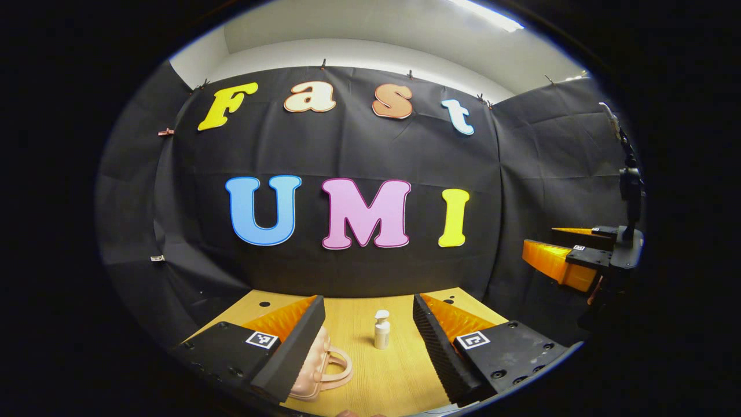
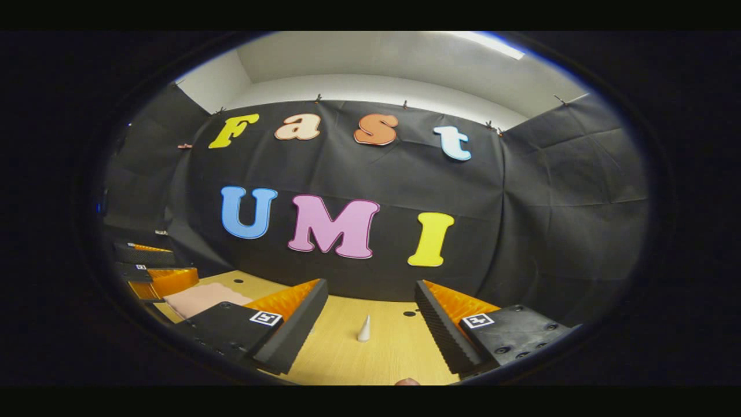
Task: First open the suitcase, pack the skin care products into it, and then close the suitcase.
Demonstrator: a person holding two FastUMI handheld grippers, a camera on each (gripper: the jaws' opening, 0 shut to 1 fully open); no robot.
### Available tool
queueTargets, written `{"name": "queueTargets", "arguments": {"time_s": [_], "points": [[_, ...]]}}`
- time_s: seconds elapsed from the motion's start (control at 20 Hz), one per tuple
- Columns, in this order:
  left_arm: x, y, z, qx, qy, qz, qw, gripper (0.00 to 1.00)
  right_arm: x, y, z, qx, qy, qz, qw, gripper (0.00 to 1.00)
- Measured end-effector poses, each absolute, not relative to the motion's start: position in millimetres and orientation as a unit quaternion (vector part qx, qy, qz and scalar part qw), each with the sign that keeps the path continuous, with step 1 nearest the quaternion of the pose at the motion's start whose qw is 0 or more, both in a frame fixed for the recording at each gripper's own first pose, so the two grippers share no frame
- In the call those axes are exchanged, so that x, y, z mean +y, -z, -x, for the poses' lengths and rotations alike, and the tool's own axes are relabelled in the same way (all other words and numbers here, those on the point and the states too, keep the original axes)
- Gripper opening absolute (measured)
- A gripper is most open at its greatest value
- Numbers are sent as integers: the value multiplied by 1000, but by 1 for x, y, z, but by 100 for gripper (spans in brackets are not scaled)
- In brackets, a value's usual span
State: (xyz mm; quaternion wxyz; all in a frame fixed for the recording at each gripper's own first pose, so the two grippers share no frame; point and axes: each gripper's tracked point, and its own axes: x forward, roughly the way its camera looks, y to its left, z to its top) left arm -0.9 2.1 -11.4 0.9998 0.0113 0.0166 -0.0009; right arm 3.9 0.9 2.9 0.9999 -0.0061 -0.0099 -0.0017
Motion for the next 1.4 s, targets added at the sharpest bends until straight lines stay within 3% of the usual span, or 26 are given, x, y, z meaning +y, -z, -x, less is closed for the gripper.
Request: {"name": "queueTargets", "arguments": {"time_s": [0.6, 0.95, 1.4], "points": [[4, 74, -20, 71, 24, -8, 997, 96, -4, -1, -6, -9, 16, -6, 1000, 96], [25, 147, -73, 171, 14, 34, 985, 96, -27, 8, -29, -15, 14, -1, 1000, 96], [36, 262, -133, 327, -36, 59, 943, 96, -37, 70, -125, 12, -33, -14, 999, 96]]}}
